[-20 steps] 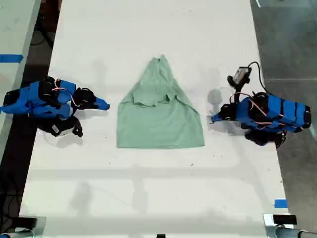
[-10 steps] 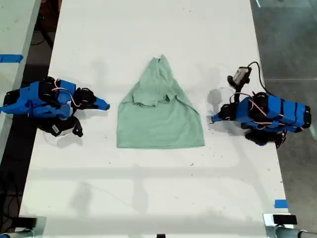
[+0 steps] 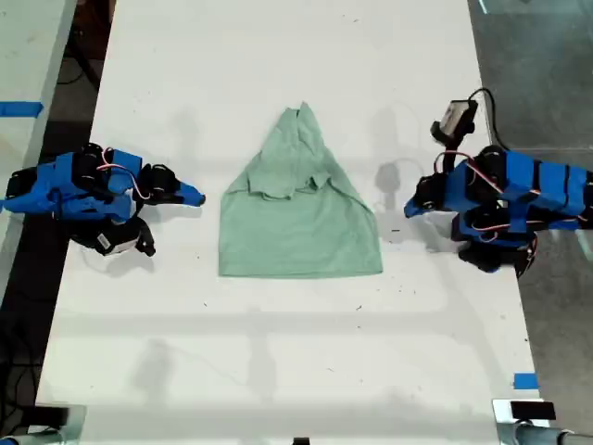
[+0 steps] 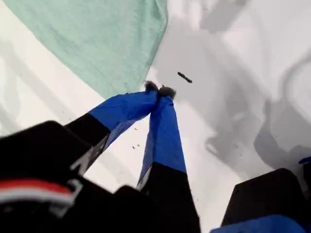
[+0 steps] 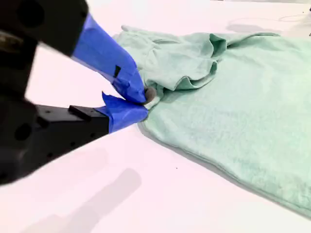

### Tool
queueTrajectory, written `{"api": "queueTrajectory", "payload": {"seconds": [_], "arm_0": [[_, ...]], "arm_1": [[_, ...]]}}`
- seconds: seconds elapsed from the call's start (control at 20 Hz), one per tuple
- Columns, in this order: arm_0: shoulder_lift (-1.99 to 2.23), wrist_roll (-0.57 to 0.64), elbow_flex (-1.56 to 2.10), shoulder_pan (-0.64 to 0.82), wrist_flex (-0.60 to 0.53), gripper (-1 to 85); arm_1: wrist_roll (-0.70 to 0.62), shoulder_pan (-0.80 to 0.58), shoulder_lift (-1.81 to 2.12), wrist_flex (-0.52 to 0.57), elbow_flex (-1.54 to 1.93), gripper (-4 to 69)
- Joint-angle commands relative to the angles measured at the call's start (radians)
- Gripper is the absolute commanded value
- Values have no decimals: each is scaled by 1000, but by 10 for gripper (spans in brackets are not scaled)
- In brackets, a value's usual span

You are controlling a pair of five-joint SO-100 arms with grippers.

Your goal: Fold t shirt

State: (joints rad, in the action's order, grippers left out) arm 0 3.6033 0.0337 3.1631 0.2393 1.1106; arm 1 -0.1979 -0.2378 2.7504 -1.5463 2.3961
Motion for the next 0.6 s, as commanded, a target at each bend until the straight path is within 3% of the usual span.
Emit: {"api": "queueTrajectory", "payload": {"seconds": [0.0,0.2,0.35,0.55], "arm_0": [[5,-9,2,-2,-25,0],[5,-8,2,-2,-25,0],[5,-9,2,-3,-25,0],[5,-9,2,-5,-25,0]], "arm_1": [[49,46,-230,54,-147,-1],[75,107,-511,202,-204,102],[80,130,-666,273,-250,113],[75,140,-690,463,-127,118]]}}
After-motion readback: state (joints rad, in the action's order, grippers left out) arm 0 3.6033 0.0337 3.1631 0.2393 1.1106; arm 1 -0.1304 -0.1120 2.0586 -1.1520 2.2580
